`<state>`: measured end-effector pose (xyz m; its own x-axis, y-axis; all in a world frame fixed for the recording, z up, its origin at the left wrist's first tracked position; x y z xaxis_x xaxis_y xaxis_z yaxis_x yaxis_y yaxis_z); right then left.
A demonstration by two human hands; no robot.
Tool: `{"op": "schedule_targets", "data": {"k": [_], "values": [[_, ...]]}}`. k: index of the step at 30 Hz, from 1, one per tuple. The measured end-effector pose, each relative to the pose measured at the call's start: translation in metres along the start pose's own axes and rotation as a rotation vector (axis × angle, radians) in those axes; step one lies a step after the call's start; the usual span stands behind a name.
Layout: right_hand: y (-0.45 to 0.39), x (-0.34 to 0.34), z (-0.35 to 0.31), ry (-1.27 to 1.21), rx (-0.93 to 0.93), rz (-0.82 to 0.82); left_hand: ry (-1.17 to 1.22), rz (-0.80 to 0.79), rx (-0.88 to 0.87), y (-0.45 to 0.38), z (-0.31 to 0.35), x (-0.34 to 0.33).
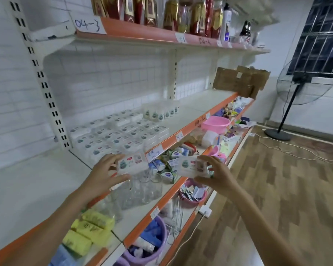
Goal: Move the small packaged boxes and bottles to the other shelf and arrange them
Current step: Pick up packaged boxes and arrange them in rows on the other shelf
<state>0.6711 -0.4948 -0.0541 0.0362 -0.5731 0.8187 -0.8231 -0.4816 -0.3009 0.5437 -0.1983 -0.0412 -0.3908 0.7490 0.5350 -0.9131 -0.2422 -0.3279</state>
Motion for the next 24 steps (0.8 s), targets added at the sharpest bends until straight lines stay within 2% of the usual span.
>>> {"op": "schedule_targets", "data": {"k": [7,14,19,24], "values": [[-0.119,0.001,-0.004,0.001,0.145,-0.008,-0.04,0.149,-0.002,-0.094,-0.013,0.014],[-0.233,-0.003,-0.009,0.062,0.304,-0.105,-0.054,0.301,0.067,-0.166,-0.044,0.042],[-0.295,-0.041,-0.044,0.036,0.452,-0.191,-0.007,0.427,0.202,-0.173,-0.069,0.079],[-0.339,-0.106,-0.104,-0.02,0.645,-0.359,-0.006,0.558,0.358,-0.156,-0.089,0.11]]}}
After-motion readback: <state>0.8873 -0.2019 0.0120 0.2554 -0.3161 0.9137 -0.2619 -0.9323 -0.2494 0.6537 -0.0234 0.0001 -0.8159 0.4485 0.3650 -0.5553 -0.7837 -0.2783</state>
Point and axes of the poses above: each hand's wrist, its own y-axis away from the middle knuckle, its own x-axis out of the back of the hand, z = x × y, the point moved 6 cm from there along -y, towards the middle knuckle, and after that the axes turned 11 degrees about y, right-handed, at the moved point
